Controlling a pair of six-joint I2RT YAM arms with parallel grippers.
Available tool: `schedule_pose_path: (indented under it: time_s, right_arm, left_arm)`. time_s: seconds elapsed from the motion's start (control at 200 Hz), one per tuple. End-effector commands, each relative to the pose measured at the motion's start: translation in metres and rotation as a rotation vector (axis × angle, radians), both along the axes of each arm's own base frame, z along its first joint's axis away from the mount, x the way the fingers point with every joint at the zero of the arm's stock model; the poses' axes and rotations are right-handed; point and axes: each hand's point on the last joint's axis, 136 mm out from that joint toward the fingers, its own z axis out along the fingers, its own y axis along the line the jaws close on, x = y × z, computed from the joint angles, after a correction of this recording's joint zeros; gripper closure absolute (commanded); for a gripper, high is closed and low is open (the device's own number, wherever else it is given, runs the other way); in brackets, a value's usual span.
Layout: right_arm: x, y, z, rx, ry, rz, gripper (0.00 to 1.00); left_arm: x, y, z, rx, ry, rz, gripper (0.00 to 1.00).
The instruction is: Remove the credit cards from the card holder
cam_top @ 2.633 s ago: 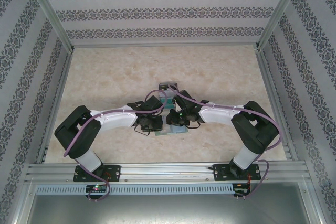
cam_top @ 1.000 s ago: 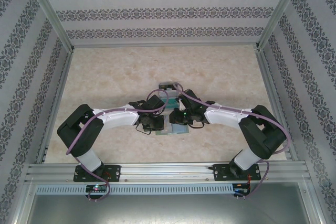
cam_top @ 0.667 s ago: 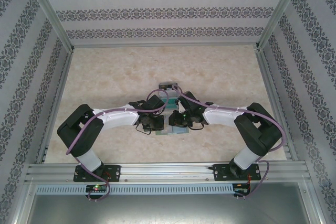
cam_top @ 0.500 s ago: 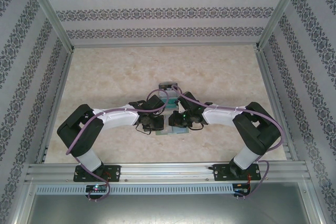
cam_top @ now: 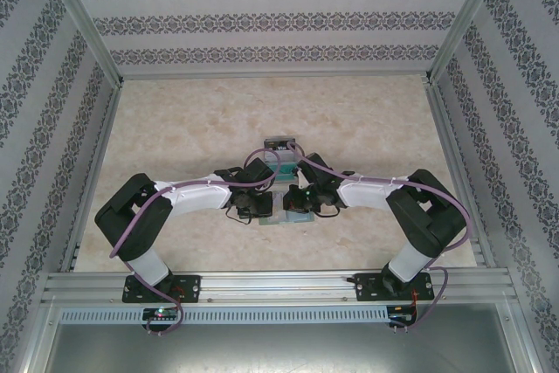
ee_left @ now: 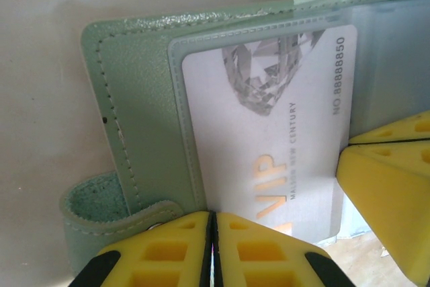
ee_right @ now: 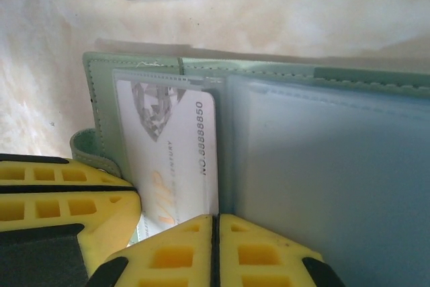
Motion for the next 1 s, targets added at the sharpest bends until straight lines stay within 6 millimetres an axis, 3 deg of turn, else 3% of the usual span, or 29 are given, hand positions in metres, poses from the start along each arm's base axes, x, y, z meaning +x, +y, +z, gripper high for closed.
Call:
schedule_pose_path:
  time_s: [0.0,0.22,0.385,0.525,0.595,0.849,0.994]
  right_arm:
    - [-0.001,-0.006,0.0,0.009,0.001,-0.009,1.0]
    - [0.002,-0.024,0.001,0.007,0.002,-0.036,1.0]
    - [0.001,-0.02,0.003,0.025,-0.001,-0.024,1.0]
    - [0.003,-0.013,0.003,0.04,0.0,-0.018,0.83]
    - [0.003,-0.012,0.001,0.042,0.004,-0.02,0.81]
    - [0.004,-0.004,-0.003,0.068,0.022,-0.007,0.83]
    - [0.003,-0.01,-0.006,0.05,0.026,-0.021,0.94]
  left_arm:
    - [-0.008,0.003,-0.012,0.041,0.026,-0.021,0.91]
    - [-0.009,0.005,-0.012,0.046,0.023,-0.018,0.91]
    - [-0.009,0.004,-0.012,0.042,0.026,-0.02,0.91]
    - [-0.009,0.003,-0.012,0.042,0.026,-0.022,0.91]
    - [-0.009,0.003,-0.012,0.04,0.027,-0.021,0.91]
    - [-0.008,0.001,-0.011,0.033,0.027,-0.024,0.91]
    - [-0.009,0.001,-0.011,0.035,0.026,-0.024,0.91]
